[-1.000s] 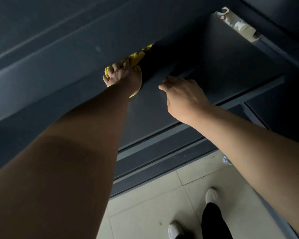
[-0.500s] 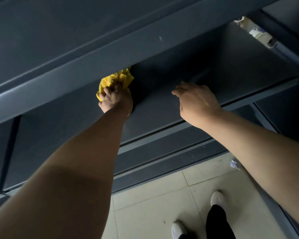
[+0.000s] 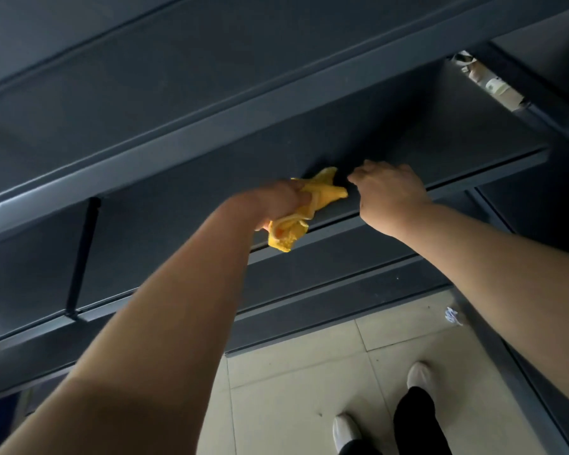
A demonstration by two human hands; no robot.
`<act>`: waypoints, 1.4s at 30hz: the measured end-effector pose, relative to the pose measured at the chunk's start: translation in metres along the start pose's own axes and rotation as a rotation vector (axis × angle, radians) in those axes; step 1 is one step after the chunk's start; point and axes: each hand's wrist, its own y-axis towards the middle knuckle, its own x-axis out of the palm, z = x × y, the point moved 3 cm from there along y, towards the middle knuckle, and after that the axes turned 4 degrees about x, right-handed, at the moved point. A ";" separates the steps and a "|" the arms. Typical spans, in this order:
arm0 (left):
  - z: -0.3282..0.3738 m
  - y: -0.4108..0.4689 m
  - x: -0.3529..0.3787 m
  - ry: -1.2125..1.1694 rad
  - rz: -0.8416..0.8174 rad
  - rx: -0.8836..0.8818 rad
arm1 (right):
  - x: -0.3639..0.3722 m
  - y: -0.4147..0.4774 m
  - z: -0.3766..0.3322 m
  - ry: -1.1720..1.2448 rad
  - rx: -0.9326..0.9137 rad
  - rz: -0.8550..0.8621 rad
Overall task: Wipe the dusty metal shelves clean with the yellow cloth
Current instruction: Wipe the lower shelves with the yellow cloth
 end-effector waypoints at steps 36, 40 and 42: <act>0.008 0.164 0.000 0.156 0.708 -0.301 | 0.044 0.039 0.090 0.221 -0.142 0.193; 0.047 0.177 0.014 0.184 0.675 -0.194 | 0.044 0.030 0.126 0.203 -0.065 0.285; 0.069 0.182 0.024 0.180 0.645 -0.123 | 0.043 0.023 0.142 0.158 -0.008 0.318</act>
